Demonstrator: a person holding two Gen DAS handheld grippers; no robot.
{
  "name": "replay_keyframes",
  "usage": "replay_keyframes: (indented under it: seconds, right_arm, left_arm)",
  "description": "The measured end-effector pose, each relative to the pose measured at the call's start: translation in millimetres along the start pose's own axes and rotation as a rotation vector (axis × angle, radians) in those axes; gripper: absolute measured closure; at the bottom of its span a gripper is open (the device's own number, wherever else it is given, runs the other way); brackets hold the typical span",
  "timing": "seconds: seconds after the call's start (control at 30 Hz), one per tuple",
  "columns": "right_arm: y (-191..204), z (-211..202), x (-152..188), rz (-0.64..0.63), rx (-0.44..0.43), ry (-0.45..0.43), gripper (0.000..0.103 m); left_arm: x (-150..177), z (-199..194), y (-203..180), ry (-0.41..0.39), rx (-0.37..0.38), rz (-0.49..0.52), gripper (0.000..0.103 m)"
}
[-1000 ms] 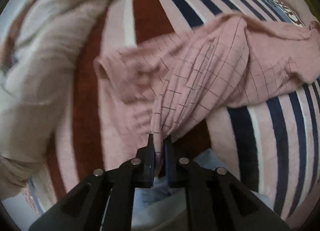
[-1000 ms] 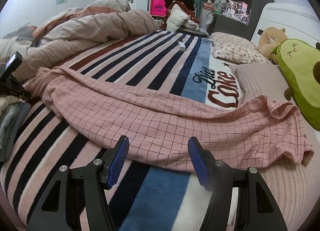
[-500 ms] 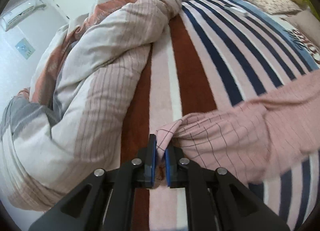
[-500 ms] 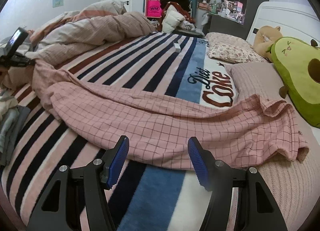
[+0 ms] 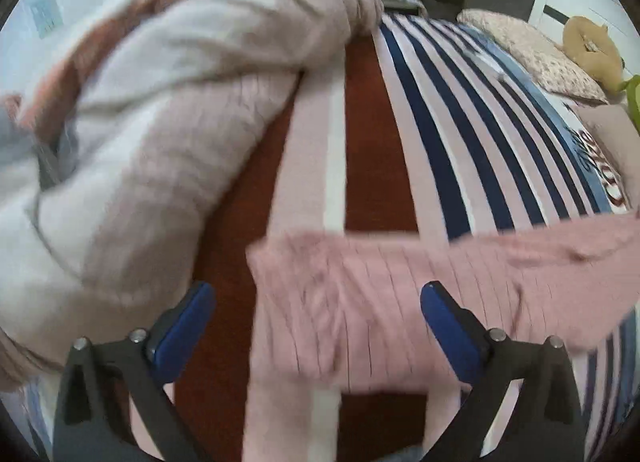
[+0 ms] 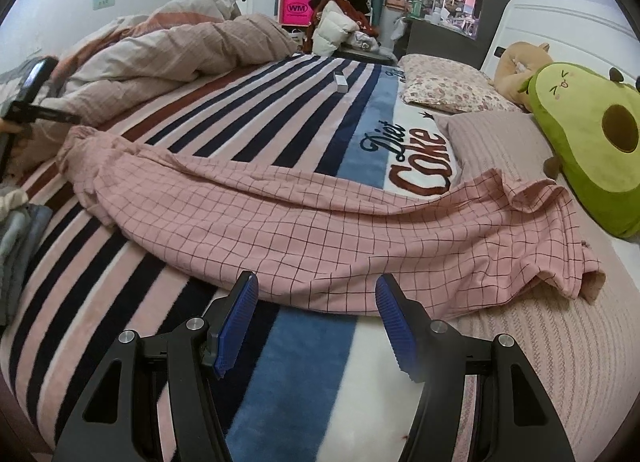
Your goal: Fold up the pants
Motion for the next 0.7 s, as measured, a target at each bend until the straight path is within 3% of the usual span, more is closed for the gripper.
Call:
replay_keyframes:
  seconds: [0.07, 0.2, 0.37, 0.47, 0.57, 0.7]
  right_arm:
    - [-5, 1, -2, 0.013, 0.003, -0.007, 0.046]
    - [-24, 15, 3, 0.073, 0.013, 0.039, 0.045]
    - [-49, 38, 24, 0.165, 0.014, 0.096, 0.039]
    - [-62, 50, 36, 0.24, -0.021, 0.116, 0.038]
    - [-67, 60, 42, 0.304, -0.093, 0.121, 0.03]
    - [-65, 66, 38, 0.363, -0.152, 0.082, 0.025]
  left_arm:
    - [14, 16, 3, 0.052, -0.012, -0.01, 0.001]
    - [34, 48, 0, 0.134, 0.139, -0.073, 0.001]
    - [34, 68, -2, 0.178, 0.218, -0.102, 0.001]
    - [28, 77, -4, 0.185, 0.229, -0.112, 0.002]
    - [16, 83, -9, 0.172, 0.238, -0.114, 0.002]
    - [0, 82, -18, 0.118, 0.238, -0.113, 0.011]
Point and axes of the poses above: each gripper's, at about its wrist camera, not at the fingertips, and z roughly the way its jaws point, y to its left, x to its underside, the point moved 8 cm from there along z, roughly the way its jaws point, and after that the axes turned 15 degrees about y, right-handed, at the moved point
